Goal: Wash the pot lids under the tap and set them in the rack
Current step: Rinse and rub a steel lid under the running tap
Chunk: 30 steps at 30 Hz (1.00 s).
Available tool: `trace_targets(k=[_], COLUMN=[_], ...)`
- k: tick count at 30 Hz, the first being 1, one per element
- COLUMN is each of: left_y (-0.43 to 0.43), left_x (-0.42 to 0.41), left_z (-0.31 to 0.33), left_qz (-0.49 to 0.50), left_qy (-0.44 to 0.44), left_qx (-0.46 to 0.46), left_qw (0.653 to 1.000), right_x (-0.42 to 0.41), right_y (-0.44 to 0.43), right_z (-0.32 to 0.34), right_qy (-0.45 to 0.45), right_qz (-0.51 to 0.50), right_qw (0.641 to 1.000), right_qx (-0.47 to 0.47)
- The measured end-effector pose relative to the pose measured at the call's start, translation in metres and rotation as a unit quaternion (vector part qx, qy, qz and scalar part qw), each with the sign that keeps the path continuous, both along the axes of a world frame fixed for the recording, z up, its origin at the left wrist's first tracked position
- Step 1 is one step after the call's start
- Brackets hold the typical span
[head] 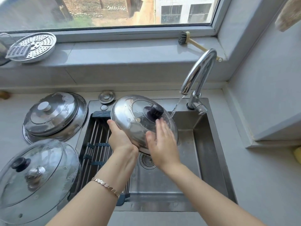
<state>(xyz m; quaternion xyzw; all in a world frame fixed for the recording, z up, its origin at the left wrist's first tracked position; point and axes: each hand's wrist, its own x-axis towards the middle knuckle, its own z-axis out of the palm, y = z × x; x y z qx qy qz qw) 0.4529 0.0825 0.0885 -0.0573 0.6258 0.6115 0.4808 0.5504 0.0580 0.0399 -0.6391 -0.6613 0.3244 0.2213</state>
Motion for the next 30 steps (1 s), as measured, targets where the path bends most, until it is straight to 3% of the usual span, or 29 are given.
trace_targets(k=[2, 3, 6, 9, 14, 18, 21, 23, 27, 30], left_y=[-0.001, -0.002, -0.002, -0.002, -0.006, -0.008, -0.006, -0.008, -0.014, -0.013], left_x=[-0.001, -0.003, -0.008, -0.017, -0.031, -0.033, -0.035, -0.031, -0.018, -0.007], left_z=[-0.004, -0.005, -0.009, -0.006, -0.01, -0.015, -0.018, -0.017, -0.017, -0.014], left_qz=[-0.024, -0.032, -0.094, -0.158, -0.262, -0.314, -0.332, -0.345, -0.358, -0.356], left_qy=[-0.004, -0.007, -0.006, -0.015, -0.021, 0.002, 0.021, 0.022, 0.059, 0.091], left_qx=[0.02, 0.025, 0.03, 0.06, 0.059, 0.032, 0.023, 0.018, -0.001, -0.007], left_qw=[1.0, 0.999, 0.995, 0.985, 0.963, 0.949, 0.943, 0.938, 0.932, 0.93], right_x=[0.021, 0.027, 0.017, 0.029, 0.064, 0.069, 0.058, 0.061, 0.067, 0.029], right_y=[0.027, 0.031, 0.012, 0.008, 0.058, 0.087, 0.083, 0.081, 0.092, 0.076], right_z=[-0.007, -0.008, -0.001, -0.008, -0.018, 0.0, 0.013, 0.007, 0.003, 0.017], right_qy=[0.055, 0.063, 0.001, 0.039, 0.141, 0.11, 0.068, 0.057, 0.085, -0.029], right_qz=[-0.115, -0.131, -0.026, -0.008, -0.093, -0.04, 0.099, 0.177, 0.051, 0.128], right_qw=[0.985, 0.981, 1.0, 0.997, 0.985, 0.993, 0.99, 0.98, 0.989, 0.991], right_qx=[-0.119, -0.132, -0.008, 0.06, -0.03, -0.026, 0.068, 0.069, -0.109, 0.004])
